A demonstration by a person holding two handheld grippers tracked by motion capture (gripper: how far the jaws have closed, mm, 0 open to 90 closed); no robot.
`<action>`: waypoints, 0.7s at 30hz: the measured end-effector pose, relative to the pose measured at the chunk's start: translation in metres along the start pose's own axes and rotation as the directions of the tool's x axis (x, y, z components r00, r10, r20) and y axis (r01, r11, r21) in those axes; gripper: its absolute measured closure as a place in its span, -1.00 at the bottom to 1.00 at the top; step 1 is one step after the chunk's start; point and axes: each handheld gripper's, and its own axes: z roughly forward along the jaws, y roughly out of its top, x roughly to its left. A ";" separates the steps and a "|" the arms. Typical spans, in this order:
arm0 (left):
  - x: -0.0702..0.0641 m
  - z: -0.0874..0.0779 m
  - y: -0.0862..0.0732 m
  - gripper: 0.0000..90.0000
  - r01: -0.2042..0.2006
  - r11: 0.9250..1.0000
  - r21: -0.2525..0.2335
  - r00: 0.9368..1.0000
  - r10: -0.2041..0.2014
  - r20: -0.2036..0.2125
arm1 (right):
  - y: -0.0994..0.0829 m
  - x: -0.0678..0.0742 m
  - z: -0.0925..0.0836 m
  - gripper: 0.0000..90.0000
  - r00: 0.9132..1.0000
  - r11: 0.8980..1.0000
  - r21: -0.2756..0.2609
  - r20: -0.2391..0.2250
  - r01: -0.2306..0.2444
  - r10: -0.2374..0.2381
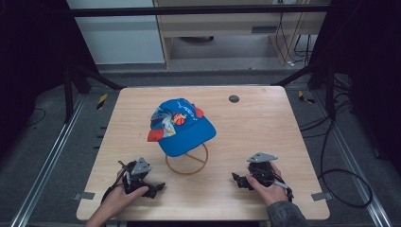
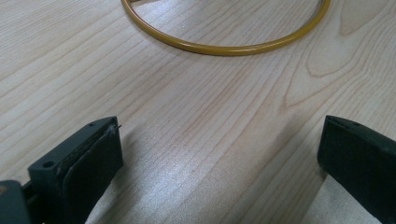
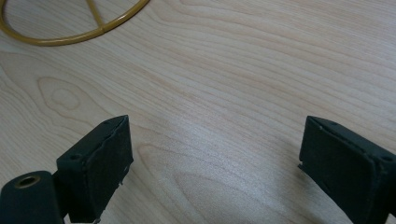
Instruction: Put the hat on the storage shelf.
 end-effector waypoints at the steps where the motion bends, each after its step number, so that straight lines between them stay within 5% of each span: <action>1: 0.000 0.000 0.000 -1.00 0.000 1.000 0.000 1.000 0.000 0.000 | 0.000 0.001 0.001 -0.79 1.000 1.000 0.000 -0.002 -0.006 0.006; 16: 0.000 0.000 0.000 -1.00 0.000 1.000 0.000 1.000 0.000 0.000 | -0.006 0.005 0.008 -0.83 0.999 1.000 -0.023 0.033 0.002 -0.001; 21: 0.000 0.000 0.000 -1.00 0.000 1.000 0.000 1.000 0.000 0.000 | -0.005 0.011 0.011 -0.87 0.997 0.999 -0.002 0.064 0.041 -0.041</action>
